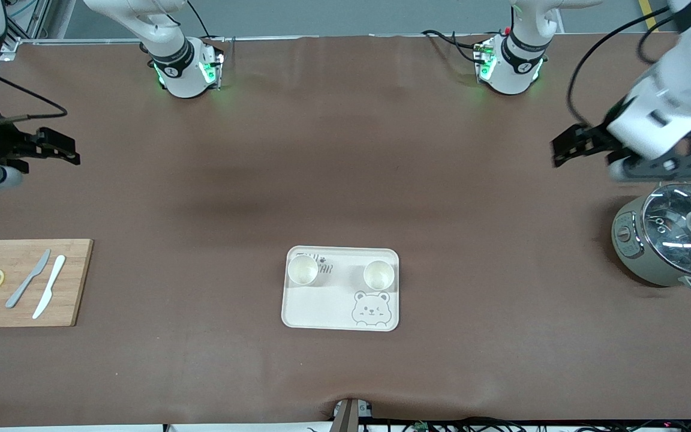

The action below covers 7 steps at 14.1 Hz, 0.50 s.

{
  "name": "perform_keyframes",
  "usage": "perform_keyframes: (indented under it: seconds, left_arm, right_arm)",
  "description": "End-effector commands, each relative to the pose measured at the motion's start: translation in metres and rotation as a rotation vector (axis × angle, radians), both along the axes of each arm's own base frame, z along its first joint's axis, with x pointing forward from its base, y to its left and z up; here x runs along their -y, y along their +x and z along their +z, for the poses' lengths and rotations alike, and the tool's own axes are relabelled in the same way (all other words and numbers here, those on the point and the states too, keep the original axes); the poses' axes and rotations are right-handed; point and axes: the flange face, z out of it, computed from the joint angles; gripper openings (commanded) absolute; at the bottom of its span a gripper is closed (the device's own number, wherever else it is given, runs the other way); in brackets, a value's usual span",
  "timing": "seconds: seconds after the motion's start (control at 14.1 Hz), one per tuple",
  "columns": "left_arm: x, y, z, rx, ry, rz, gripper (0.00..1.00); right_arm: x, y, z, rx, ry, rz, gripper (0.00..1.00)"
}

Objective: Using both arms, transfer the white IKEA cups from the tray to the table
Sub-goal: 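Move the left gripper toward the cup on the tray while the right gripper follows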

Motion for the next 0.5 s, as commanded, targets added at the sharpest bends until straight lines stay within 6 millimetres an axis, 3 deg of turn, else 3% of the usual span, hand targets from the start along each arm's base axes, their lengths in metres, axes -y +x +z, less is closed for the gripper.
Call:
perform_keyframes:
  seconds: [0.0, 0.14, 0.43]
  left_arm:
    - [0.042, 0.003, -0.032, 0.018, 0.015, 0.024, 1.00]
    - [0.070, 0.001, -0.064, 0.023, 0.008, 0.019, 1.00]
    - [0.120, -0.006, -0.146, 0.066, -0.028, 0.058, 1.00]
  right_arm:
    - [0.005, 0.006, 0.001, -0.002, 0.011, 0.006, 1.00]
    - [0.006, 0.018, -0.032, -0.068, 0.012, 0.002, 1.00]
    - [0.001, 0.017, -0.054, -0.110, 0.008, -0.004, 1.00]
